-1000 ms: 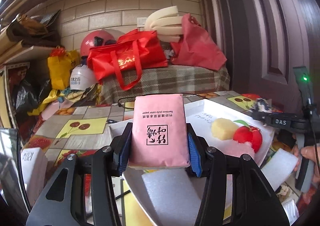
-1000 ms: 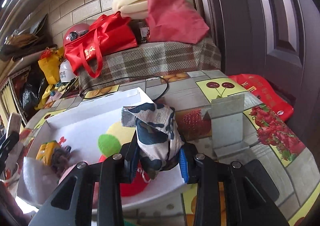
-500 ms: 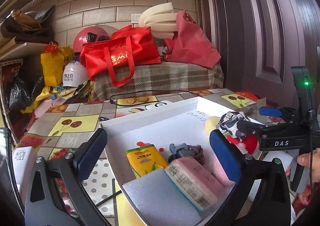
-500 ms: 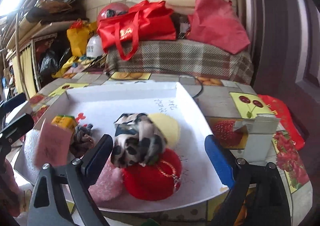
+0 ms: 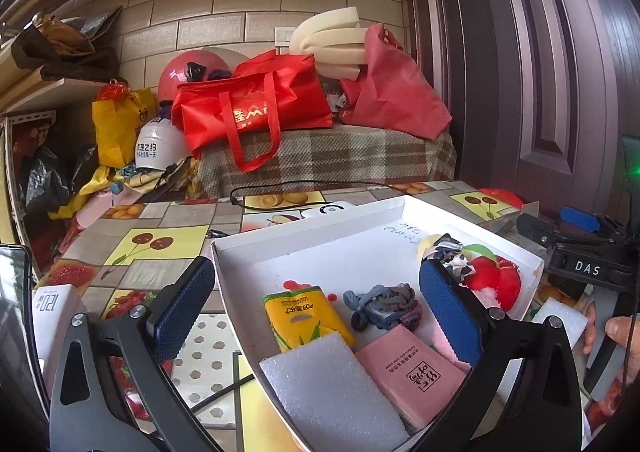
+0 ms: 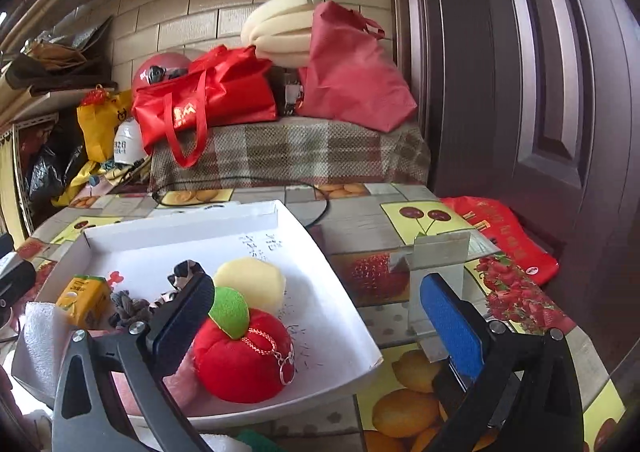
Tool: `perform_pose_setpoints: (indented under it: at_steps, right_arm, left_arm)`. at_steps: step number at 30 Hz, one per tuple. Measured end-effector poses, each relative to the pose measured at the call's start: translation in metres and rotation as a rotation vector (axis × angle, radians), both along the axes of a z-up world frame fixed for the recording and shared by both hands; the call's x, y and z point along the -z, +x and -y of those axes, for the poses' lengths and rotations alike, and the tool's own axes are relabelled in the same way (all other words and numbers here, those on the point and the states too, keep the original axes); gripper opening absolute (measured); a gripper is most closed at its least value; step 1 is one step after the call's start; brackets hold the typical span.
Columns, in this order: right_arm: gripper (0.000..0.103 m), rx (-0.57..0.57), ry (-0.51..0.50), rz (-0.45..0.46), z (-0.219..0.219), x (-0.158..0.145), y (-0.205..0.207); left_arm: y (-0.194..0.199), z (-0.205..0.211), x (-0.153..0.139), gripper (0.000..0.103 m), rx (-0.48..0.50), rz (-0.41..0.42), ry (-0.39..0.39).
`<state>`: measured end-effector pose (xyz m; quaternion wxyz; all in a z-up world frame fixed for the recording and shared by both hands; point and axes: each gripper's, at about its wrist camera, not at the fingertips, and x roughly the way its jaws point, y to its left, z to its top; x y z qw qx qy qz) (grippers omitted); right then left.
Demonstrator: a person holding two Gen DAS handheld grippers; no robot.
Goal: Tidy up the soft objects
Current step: 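Withdraw both tools from the tray toward the white cloth and foam pad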
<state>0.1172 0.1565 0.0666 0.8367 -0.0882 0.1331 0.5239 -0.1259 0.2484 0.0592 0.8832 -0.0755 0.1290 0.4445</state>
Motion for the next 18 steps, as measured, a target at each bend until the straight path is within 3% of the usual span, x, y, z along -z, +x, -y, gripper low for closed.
perform_pose_setpoints:
  at_steps: [9,18]
  right_arm:
    - [0.103,0.056,0.030,0.009,0.035,-0.002,-0.006]
    - [0.103,-0.011,0.012,-0.014,0.073,0.001,-0.017]
  left_arm:
    - [-0.012,0.013,0.001,0.103,0.006,-0.008,-0.021]
    - [-0.034,0.056,0.001,0.103,0.133,-0.020,-0.009]
